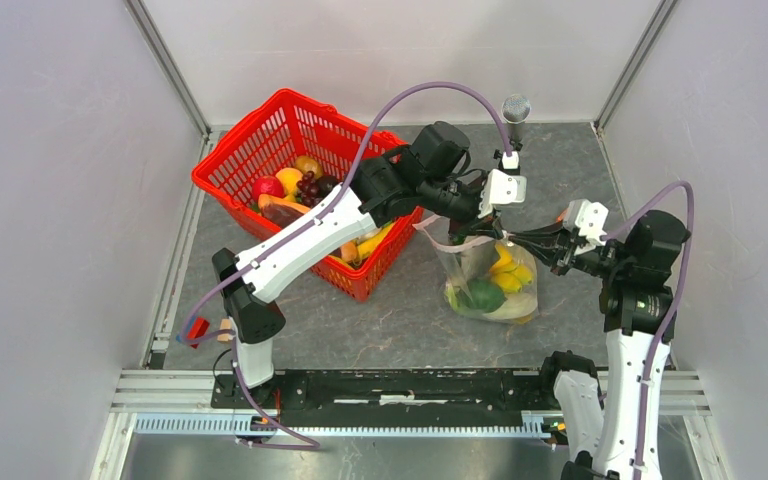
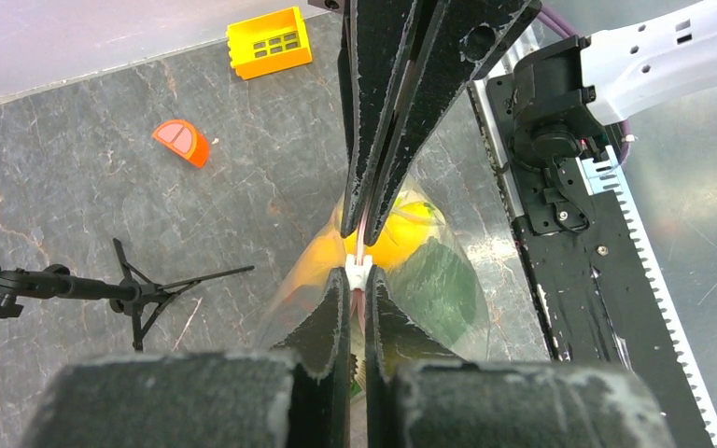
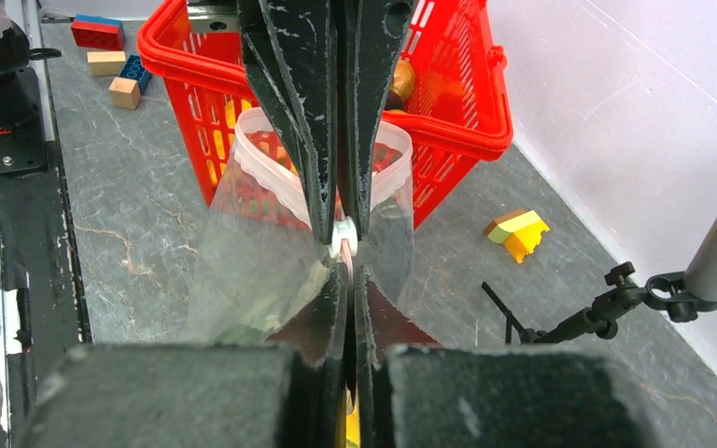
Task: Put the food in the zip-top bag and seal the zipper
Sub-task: Zip the zipper food storage bag at the center of the board.
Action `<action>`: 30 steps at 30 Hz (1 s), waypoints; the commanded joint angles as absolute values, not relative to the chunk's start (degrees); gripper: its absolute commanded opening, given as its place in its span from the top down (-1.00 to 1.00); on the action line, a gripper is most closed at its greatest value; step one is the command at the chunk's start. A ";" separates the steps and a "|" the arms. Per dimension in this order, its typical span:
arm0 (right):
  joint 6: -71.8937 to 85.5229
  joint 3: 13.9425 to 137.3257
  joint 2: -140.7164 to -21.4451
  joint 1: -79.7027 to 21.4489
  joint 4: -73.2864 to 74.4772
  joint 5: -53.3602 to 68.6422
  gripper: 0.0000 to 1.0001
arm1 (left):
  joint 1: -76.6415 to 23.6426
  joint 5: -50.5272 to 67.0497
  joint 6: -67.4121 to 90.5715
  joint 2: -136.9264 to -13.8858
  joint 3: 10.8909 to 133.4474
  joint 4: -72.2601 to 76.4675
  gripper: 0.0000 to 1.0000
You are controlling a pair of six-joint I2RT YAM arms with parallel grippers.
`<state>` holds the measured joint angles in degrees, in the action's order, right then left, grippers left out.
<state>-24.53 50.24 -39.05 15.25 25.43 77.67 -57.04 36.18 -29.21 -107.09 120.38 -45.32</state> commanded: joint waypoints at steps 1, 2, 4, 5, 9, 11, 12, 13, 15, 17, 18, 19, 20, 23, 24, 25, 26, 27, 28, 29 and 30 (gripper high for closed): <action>-24.64 51.31 -38.60 15.06 26.19 72.09 1.00 | -57.22 35.34 -29.40 -103.64 122.70 -45.19 0.96; -24.52 51.60 -38.61 15.03 26.40 70.87 1.00 | -57.21 34.57 -29.56 -103.40 122.55 -45.18 0.96; -24.23 52.32 -38.70 15.04 26.94 67.87 1.00 | -57.14 32.65 -30.03 -102.66 121.49 -45.17 0.95; -24.09 52.46 -38.63 15.05 26.98 66.59 1.00 | -57.11 31.48 -30.47 -102.12 120.79 -45.18 0.96; -22.10 51.96 -37.41 15.03 24.77 62.89 1.00 | -56.96 28.74 -31.00 -99.61 117.21 -45.16 0.96; -20.35 51.43 -36.76 15.04 22.82 61.70 1.00 | -56.73 27.96 -30.73 -98.47 115.89 -44.94 0.95; -19.90 51.37 -36.45 15.08 22.26 61.10 1.00 | -56.69 27.59 -30.54 -97.92 115.02 -44.67 0.96; -19.66 51.26 -36.03 15.10 21.80 60.19 1.00 | -56.61 27.12 -30.48 -97.30 114.29 -44.29 0.96; -18.68 51.11 -35.24 15.10 20.91 57.85 1.00 | -56.47 26.02 -30.11 -96.02 112.62 -43.34 0.95; -17.54 50.77 -34.33 15.08 19.85 55.29 1.00 | -56.34 25.22 -29.89 -94.81 111.16 -42.46 0.95; -17.05 50.59 -33.88 15.11 19.37 54.13 1.00 | -56.28 25.01 -29.75 -94.24 110.54 -42.05 0.96; -16.76 50.54 -33.52 15.05 19.06 53.49 1.00 | -56.24 24.60 -29.66 -93.72 110.05 -41.78 0.95; -16.50 50.41 -33.12 15.06 18.74 52.71 1.00 | -56.18 24.10 -29.58 -93.30 109.64 -41.62 0.96; -15.61 50.11 -32.27 15.10 17.86 49.84 1.00 | -56.03 22.24 -29.57 -91.80 107.98 -41.50 0.96; -15.28 49.97 -32.07 15.03 17.62 48.87 1.00 | -56.04 21.37 -29.52 -91.34 107.32 -41.29 0.95; -14.98 49.80 -31.82 15.11 17.14 48.00 1.00 | -56.00 20.88 -29.51 -90.73 106.57 -41.16 0.95; -14.80 49.47 -31.66 15.09 16.82 47.61 1.00 | -55.93 20.48 -29.42 -90.17 105.90 -40.87 0.95; -14.41 49.22 -31.50 15.09 16.42 47.15 1.00 | -55.97 20.17 -29.36 -89.58 105.15 -40.66 0.95; -14.05 48.85 -31.36 15.06 15.98 46.58 1.00 | -55.93 19.73 -29.35 -89.18 104.52 -40.45 0.96; -13.69 48.50 -31.26 15.06 15.46 45.84 1.00 | -55.98 19.16 -29.29 -88.59 103.95 -40.35 0.95; -13.48 48.28 -31.18 15.07 15.16 44.98 1.00 | -55.94 18.80 -29.24 -88.04 103.23 -40.13 0.95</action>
<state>-14.74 49.17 -31.62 14.61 20.05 54.17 -56.69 22.28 -29.43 -93.21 104.77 -41.08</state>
